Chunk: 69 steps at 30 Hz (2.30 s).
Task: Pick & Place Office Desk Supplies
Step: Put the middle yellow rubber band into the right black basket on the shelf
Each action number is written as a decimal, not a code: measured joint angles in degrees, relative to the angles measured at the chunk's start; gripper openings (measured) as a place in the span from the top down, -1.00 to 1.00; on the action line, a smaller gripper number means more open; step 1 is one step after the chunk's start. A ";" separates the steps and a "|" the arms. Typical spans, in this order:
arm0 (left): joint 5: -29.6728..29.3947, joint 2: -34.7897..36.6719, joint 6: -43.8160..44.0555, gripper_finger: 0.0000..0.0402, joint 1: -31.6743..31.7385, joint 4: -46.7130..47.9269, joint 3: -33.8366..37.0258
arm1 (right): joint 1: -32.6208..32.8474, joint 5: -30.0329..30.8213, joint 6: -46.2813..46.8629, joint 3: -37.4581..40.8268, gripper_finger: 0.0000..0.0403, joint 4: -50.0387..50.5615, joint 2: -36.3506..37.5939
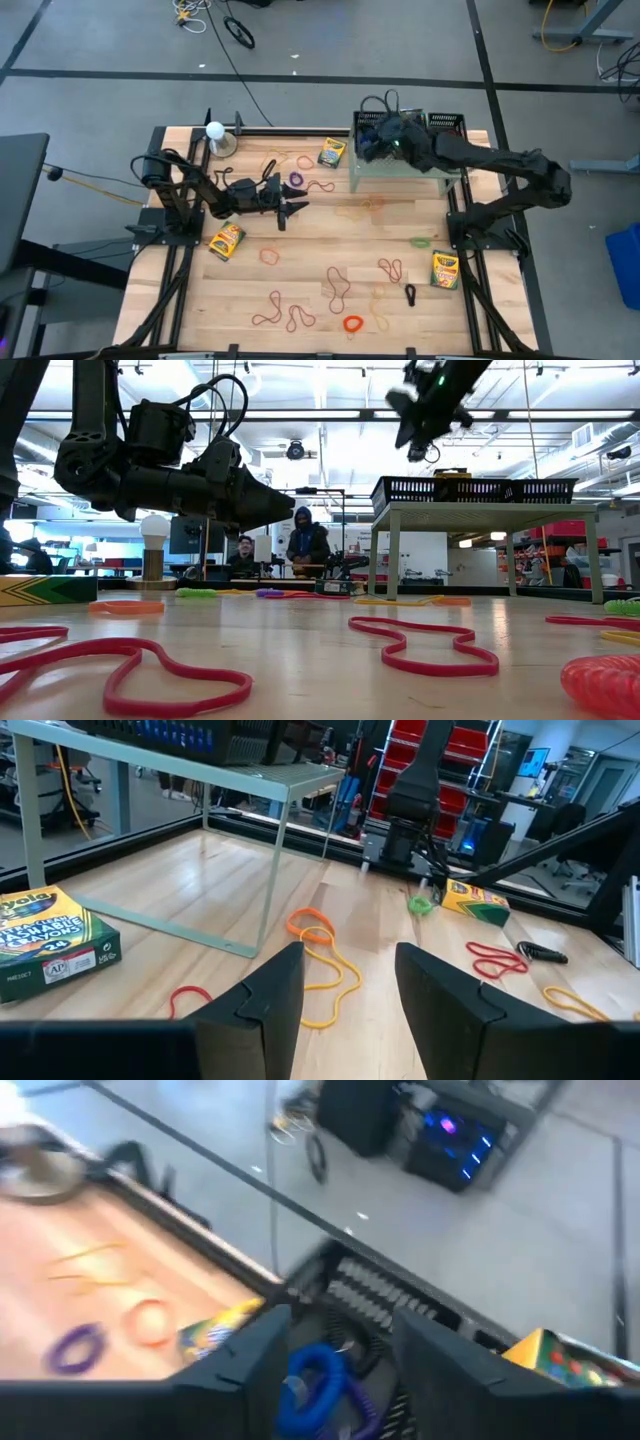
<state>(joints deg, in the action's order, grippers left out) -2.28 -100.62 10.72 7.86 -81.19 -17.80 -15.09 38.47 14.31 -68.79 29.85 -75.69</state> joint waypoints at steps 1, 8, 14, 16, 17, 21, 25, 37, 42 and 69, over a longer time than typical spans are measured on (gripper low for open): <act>0.00 0.00 0.00 0.18 0.00 0.02 0.00 | 2.20 0.38 0.02 0.00 0.20 0.93 0.66; -0.01 0.00 0.00 0.18 0.00 0.07 0.00 | 19.61 1.71 5.83 1.54 0.94 5.34 1.30; -0.02 0.00 0.00 0.18 0.00 0.05 0.00 | 29.03 -1.80 17.35 10.20 0.89 0.26 1.03; -0.02 0.00 0.00 0.18 0.00 0.09 0.00 | 30.82 -3.60 20.26 13.49 0.91 -3.15 0.59; -0.02 0.00 0.00 0.18 0.00 0.09 -0.02 | 31.42 -4.50 21.05 14.57 0.93 -5.50 -0.04; -0.02 0.00 -0.02 0.18 0.00 0.46 -0.02 | 32.28 -6.10 21.49 15.93 0.96 -8.08 -5.04; -0.21 0.00 -0.02 0.18 0.00 1.34 -0.02 | 30.08 -9.97 21.49 15.93 0.95 -9.26 -10.97; -0.46 0.00 -0.28 0.18 0.02 1.73 -0.04 | 21.91 -17.88 16.38 12.09 0.35 -6.43 -21.87; -0.46 0.00 -0.28 0.18 0.01 1.73 -0.04 | 17.90 -21.56 15.02 12.08 0.23 -5.98 -24.53; -0.22 0.00 -0.22 0.18 0.00 2.14 -0.11 | 15.85 -28.32 8.86 12.13 0.97 -7.52 -27.81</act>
<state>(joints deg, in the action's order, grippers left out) -2.50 -100.62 10.50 7.86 -79.05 -17.91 0.75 10.15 23.17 -56.66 22.33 -103.50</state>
